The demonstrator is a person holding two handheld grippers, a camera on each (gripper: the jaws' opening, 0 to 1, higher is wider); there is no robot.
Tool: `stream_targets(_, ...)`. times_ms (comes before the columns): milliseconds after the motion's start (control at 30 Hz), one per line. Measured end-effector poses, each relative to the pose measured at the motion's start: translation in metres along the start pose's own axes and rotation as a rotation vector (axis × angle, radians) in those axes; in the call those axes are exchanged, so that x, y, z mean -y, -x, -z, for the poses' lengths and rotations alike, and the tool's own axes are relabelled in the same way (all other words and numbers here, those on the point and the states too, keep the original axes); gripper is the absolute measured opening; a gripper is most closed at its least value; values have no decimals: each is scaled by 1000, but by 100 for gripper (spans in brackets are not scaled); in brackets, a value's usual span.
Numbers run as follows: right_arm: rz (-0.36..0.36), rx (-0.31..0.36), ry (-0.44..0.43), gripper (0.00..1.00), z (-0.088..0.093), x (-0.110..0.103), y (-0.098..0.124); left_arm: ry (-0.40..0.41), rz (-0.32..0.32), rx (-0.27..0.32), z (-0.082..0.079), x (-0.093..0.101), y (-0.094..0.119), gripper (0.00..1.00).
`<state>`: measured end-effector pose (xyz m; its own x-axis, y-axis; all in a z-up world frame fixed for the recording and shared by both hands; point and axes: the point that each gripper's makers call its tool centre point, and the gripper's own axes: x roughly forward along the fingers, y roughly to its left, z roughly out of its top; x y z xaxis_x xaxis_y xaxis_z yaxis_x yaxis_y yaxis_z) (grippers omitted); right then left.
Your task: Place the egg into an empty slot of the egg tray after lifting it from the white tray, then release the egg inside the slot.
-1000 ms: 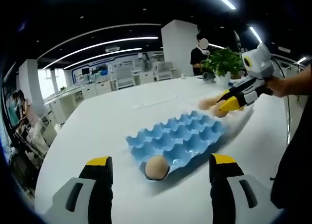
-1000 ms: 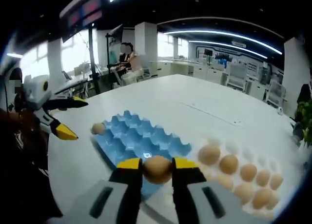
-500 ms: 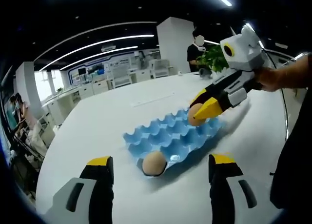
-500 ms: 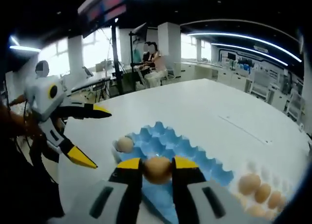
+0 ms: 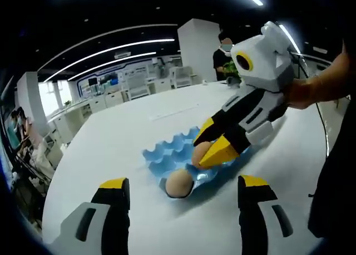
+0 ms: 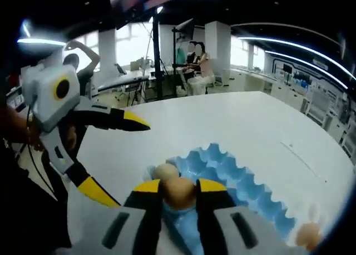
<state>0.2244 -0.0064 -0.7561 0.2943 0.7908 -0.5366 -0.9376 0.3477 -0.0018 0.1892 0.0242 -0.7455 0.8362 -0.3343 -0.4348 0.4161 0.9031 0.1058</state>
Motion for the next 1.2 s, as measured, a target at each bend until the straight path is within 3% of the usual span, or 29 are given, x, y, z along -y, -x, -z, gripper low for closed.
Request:
stream_targets(300, -18, -55, 14, 23, 20, -1, -13, -2, 4, 3, -1, -1, -1, 80)
stream_targets(800, -39, -17, 23, 24, 21, -1, -12, -12, 7, -8, -1, 0, -2, 80)
stream_targets(933, -67, -2, 17, 30, 21, -6, -12, -19, 9, -13, -2, 2, -3, 80)
stream_targets(1100, -30, -13, 56, 30, 23, -4, -5, -21, 9, -5, -5, 4, -3, 80)
stream_targets(1200, 22, 47, 30, 29, 17, 6, 7, -20, 9, -6, -5, 5, -3, 80)
